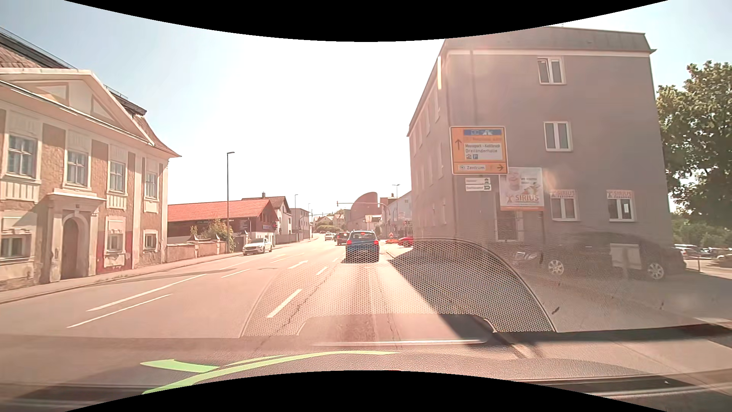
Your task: Follow the waypoints while adhering to traffic rules and regulations
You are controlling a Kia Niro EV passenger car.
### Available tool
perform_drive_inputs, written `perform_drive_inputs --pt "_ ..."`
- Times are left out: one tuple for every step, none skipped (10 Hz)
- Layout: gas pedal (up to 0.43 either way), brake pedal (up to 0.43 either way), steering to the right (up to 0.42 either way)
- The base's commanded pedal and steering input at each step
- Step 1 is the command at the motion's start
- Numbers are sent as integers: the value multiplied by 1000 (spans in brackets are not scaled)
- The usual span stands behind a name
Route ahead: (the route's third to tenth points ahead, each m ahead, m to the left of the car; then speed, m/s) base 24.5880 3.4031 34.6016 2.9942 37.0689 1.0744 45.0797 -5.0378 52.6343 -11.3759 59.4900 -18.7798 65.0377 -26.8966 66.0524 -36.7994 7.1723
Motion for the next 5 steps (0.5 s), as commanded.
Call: perform_drive_inputs --pt "59 0 -2" --pt "59 0 -2" --pt "59 0 -2" --pt "59 0 -2" --pt "59 0 -2"
